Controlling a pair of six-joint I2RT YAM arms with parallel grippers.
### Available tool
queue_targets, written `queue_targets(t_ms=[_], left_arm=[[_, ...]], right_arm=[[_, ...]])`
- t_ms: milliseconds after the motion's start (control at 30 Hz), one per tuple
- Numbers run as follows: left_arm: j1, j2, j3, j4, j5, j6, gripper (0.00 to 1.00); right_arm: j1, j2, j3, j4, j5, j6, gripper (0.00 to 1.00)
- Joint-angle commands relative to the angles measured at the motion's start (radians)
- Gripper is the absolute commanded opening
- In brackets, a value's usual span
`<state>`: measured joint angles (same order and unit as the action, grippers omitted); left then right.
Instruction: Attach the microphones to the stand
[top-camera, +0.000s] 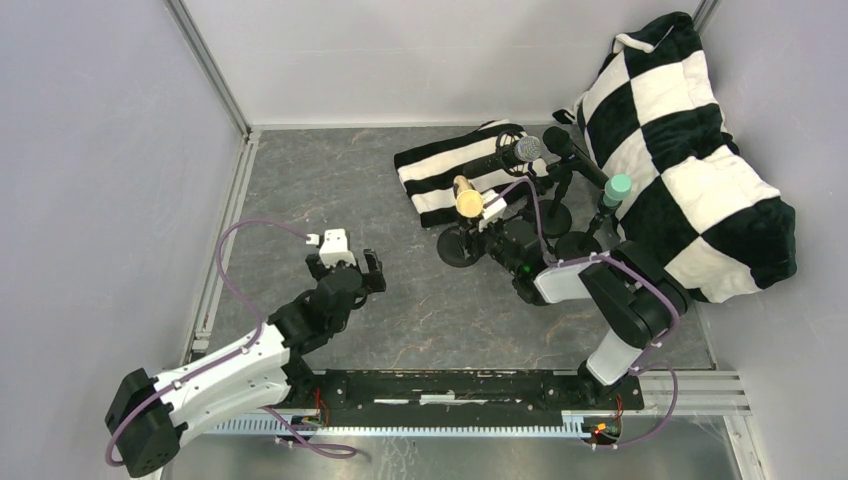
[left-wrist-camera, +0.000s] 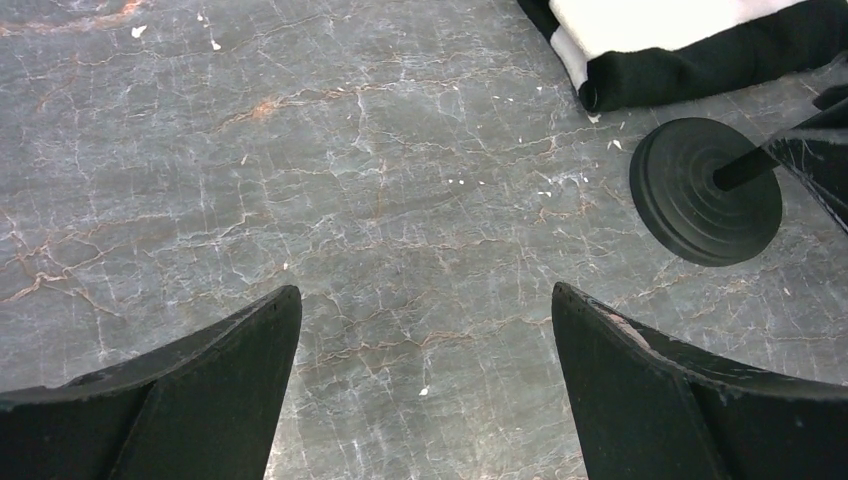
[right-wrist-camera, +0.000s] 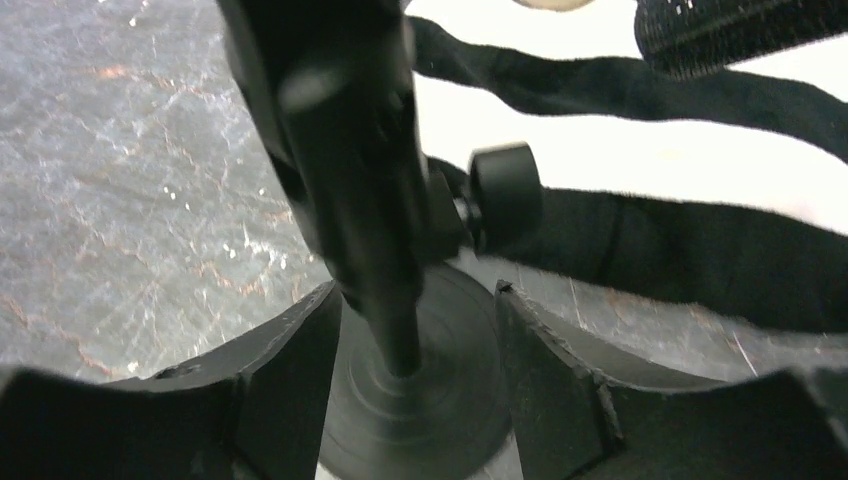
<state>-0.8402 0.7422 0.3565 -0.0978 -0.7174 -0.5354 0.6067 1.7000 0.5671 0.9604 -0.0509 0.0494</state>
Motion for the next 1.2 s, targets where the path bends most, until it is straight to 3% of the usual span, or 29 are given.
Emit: queue_targets(t_ms=[0, 167, 367, 500, 533, 567, 600, 733, 933, 1167], left_arm=[[0.014, 0.062, 0.077, -0.029, 0.025, -0.049, 1.00], [0.136, 0.114, 0.106, -0.006, 0.159, -0.077, 1.00], [0.326, 0.245, 0.172, -0.031, 0.333, -0.081, 1.00], [0.342, 0.245, 0.218, -0.043, 0.371, -0.037, 1.00], [0.343, 0.233, 0.228, -0.050, 0.367, -0.035, 1.00], [0.343, 0.223, 0.241, -0.061, 0.366, -0.026, 1.00], [0.343, 0.215, 0.255, -0.075, 0.365, -0.017, 1.00], [0.343, 0.202, 0.316, -0.147, 0.327, -0.006, 1.00], [0.342, 0.119, 0.350, -0.202, 0.274, 0.075, 1.00], [0.343, -0.022, 0.290, -0.115, 0.266, 0.118, 1.00]], right_arm=[[-0.003, -0.108, -0.068, -0.029, -0.039, -0.010, 0.66], [-0.003, -0.256, -0.163, -0.090, -0.075, 0.015, 0.73], [-0.002, -0.470, -0.227, -0.347, -0.095, 0.062, 0.76], [-0.004, -0.663, -0.191, -0.662, -0.007, 0.054, 0.78], [-0.003, -0.701, -0.173, -0.732, 0.021, 0.050, 0.83], [-0.003, -0.745, -0.152, -0.810, 0.042, 0.028, 0.96], [-0.002, -0.793, -0.135, -0.876, 0.065, 0.007, 0.98], [-0.004, -0.953, -0.082, -1.027, 0.209, -0.017, 0.98], [-0.003, -1.148, -0.055, -1.013, 0.327, -0.041, 0.98], [-0.003, -1.265, -0.077, -0.911, 0.393, -0.114, 0.98]])
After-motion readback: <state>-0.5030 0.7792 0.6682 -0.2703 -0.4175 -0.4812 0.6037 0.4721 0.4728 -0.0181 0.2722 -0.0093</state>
